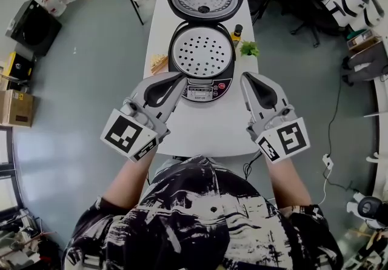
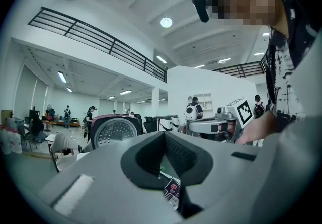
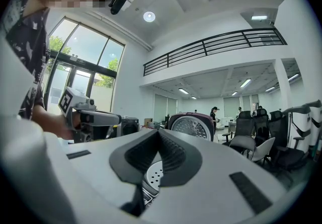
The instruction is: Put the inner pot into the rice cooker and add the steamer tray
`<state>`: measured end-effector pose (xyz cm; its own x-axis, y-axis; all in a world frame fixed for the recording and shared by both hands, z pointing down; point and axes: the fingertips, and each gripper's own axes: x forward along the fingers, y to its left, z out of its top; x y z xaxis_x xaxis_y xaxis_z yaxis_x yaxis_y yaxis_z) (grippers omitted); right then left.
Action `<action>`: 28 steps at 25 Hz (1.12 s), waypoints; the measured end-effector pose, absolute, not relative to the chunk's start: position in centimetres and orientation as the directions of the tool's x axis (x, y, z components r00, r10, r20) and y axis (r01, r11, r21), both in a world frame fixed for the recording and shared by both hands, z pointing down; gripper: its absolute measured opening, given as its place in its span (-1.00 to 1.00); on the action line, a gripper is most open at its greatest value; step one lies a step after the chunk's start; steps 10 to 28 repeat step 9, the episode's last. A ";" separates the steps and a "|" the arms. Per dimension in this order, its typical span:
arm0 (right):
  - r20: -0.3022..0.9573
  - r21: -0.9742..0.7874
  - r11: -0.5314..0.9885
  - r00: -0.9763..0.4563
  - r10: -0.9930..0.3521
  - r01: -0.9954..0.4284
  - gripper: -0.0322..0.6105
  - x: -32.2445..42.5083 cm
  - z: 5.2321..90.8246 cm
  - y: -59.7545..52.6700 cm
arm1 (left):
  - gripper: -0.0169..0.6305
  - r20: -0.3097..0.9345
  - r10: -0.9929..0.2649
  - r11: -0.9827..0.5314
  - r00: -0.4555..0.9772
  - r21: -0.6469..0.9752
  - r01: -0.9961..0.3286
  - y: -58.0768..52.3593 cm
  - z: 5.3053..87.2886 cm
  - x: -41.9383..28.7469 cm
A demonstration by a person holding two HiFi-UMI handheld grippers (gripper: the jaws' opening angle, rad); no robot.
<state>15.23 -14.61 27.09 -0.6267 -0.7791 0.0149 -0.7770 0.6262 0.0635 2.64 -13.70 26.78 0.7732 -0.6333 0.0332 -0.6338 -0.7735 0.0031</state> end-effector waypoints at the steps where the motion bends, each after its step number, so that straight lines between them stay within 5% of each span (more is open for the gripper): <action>1: 0.016 0.063 0.626 -0.626 -0.779 -0.777 -0.91 15.2 27.1 -14.6 | -0.93 0.033 -0.632 -0.774 0.774 0.004 -0.633 -13.7 26.8 2.7; 28: 0.021 0.064 0.622 -0.622 -0.783 -0.781 -0.91 15.4 27.2 -14.8 | -0.93 0.035 -0.628 -0.778 0.778 0.008 -0.628 -13.8 26.9 2.8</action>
